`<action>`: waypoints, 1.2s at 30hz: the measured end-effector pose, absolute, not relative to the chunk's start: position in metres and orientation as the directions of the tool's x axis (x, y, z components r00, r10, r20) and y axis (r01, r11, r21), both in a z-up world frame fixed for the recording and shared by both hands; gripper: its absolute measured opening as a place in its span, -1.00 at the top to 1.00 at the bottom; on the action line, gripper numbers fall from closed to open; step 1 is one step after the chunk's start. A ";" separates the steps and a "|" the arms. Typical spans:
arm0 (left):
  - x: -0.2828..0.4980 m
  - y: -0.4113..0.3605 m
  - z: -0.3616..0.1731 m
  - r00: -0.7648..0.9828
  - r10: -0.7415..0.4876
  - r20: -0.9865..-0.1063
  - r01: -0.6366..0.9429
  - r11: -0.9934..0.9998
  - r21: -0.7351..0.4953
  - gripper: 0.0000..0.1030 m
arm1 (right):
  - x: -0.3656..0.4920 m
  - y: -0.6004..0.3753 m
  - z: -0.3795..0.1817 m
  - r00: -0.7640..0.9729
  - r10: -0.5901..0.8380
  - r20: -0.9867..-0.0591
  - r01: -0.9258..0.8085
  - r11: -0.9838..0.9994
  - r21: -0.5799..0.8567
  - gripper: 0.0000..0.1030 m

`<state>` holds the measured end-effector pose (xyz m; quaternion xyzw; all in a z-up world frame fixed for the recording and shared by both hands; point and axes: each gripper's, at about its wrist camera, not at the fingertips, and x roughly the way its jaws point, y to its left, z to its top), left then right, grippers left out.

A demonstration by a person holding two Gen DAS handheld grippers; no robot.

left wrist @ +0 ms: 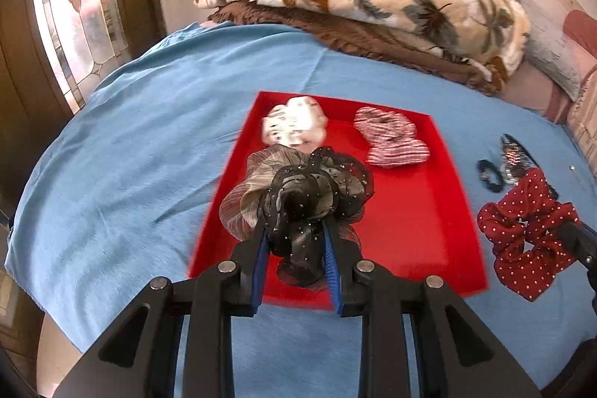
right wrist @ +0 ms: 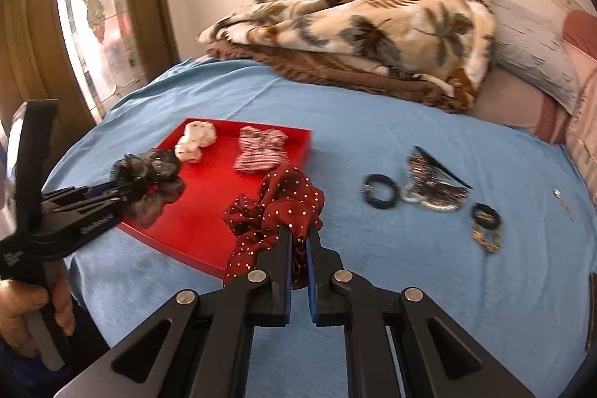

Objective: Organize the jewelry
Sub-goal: 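Lower both scrunchies into the red tray and open both grippers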

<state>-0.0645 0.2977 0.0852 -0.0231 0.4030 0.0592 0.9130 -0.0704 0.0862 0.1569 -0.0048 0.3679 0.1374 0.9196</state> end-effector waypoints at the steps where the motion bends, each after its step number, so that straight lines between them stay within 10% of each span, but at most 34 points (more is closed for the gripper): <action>1: -0.063 0.302 0.083 0.666 0.089 -0.741 -0.131 0.991 0.002 0.50 | -0.067 0.095 0.156 0.687 0.253 -0.681 -0.267 0.960 0.088 0.85; 36: -0.058 0.343 0.050 0.662 -0.007 -0.749 -0.122 0.986 -0.116 0.30 | -0.025 0.183 0.096 0.511 0.322 -0.797 -0.345 0.926 0.152 0.83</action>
